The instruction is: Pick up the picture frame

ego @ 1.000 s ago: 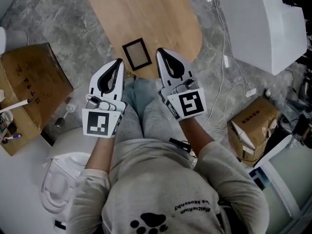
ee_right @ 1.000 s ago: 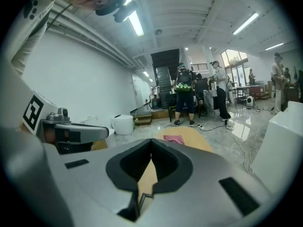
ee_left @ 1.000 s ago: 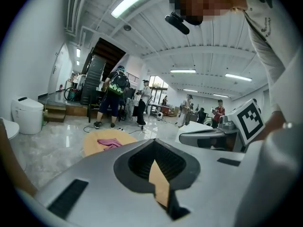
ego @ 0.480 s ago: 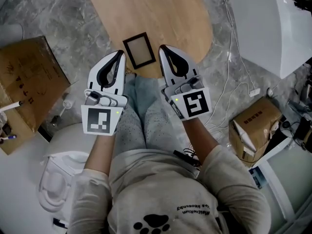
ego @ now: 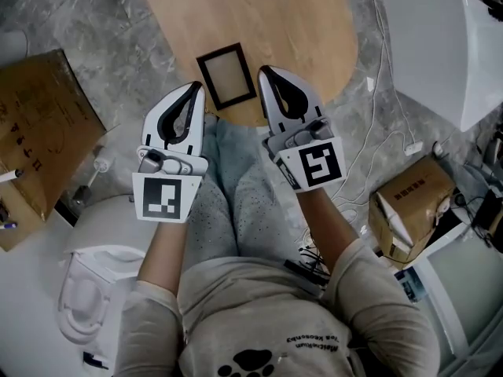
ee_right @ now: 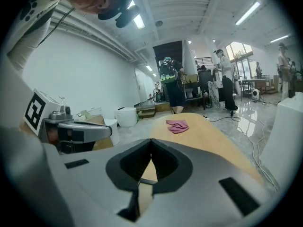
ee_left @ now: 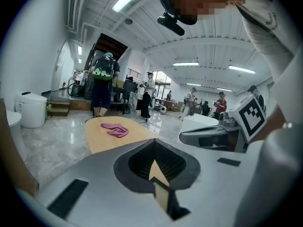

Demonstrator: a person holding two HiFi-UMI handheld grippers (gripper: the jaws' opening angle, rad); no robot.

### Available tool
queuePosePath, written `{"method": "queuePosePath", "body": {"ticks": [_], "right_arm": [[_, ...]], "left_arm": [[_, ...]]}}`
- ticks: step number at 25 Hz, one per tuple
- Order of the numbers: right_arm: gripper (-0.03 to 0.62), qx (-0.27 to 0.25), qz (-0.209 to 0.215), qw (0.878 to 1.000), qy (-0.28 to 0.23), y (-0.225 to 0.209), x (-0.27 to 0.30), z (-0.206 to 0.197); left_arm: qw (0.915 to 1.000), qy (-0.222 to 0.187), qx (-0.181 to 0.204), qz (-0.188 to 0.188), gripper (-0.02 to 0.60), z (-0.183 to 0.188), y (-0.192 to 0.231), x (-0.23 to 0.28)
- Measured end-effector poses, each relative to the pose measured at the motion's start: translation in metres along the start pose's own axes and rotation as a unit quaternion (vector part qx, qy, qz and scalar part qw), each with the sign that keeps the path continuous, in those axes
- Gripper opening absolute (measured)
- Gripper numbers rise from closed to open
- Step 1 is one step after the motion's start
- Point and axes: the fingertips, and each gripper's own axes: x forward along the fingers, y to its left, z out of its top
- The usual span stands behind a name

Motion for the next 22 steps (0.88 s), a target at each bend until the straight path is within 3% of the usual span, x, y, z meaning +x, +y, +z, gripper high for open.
{"method": "queuePosePath", "body": {"ticks": [22], "right_arm": [[0.008,0.013,0.025,0.998,0.058,0.005,0.018,-0.074]], "left_arm": [[0.9991,0.040,-0.012,0.001,0.008,-0.077,0.011,0.021]]}}
